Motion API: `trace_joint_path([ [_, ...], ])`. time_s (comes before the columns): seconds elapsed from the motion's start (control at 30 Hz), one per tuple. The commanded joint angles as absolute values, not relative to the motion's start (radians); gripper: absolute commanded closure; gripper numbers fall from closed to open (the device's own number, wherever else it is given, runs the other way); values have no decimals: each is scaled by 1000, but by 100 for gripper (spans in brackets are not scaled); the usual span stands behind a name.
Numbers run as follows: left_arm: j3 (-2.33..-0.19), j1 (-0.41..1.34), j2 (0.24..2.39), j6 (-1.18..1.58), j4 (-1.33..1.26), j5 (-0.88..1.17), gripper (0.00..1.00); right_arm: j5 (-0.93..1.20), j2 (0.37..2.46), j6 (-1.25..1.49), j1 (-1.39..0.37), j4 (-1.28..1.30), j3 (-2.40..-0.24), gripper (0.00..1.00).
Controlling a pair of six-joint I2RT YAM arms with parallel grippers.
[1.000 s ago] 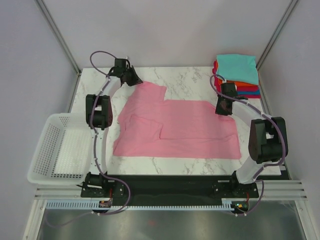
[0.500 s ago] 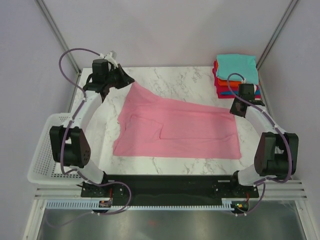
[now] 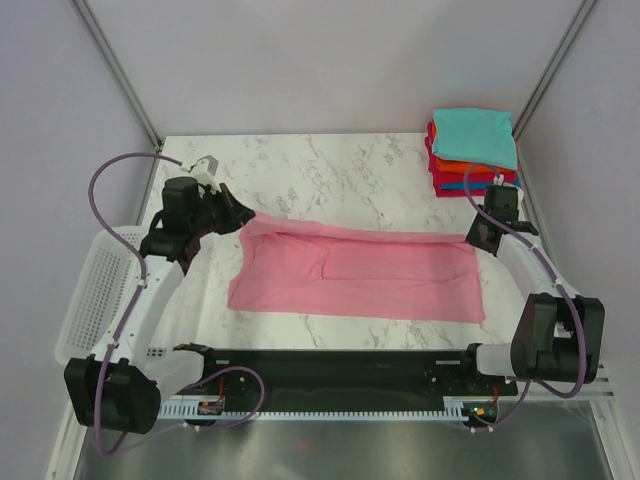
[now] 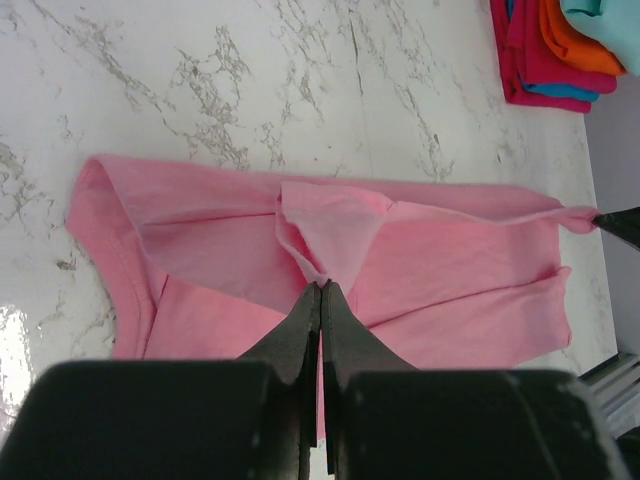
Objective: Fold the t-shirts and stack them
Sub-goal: Fold the tshirt
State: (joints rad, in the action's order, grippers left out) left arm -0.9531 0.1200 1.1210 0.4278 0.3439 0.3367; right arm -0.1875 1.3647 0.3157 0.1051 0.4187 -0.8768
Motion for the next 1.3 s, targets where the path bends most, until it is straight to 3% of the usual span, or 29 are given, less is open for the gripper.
trace_joint_path([
  [0.0,-927,120,1040,377,389,307,98,-164,1303,337,107,417,-858,100],
  [0.5,-785,121,818,413,595,319,98,-202,1232,489,118,433,-693,100],
  [0.6,-770,124,769,428,639,310,91,-206,1220,517,121,417,-652,99],
  [0.67,-798,124,761,431,673,311,67,-199,1223,554,136,422,-644,86],
  [0.7,-808,123,764,434,708,304,54,-186,1223,564,146,422,-641,57],
  [0.73,-830,123,765,440,721,299,37,-172,1221,581,152,420,-640,40],
  [0.8,-844,123,764,446,745,301,32,-161,1218,584,158,422,-646,14],
  [0.9,-861,123,743,477,758,288,31,-164,1195,571,160,437,-670,7],
  [1.13,-741,129,816,595,646,246,36,-18,1092,515,129,405,-683,12],
  [1.27,-722,182,971,652,571,146,38,-80,1094,508,-21,404,-703,13],
])
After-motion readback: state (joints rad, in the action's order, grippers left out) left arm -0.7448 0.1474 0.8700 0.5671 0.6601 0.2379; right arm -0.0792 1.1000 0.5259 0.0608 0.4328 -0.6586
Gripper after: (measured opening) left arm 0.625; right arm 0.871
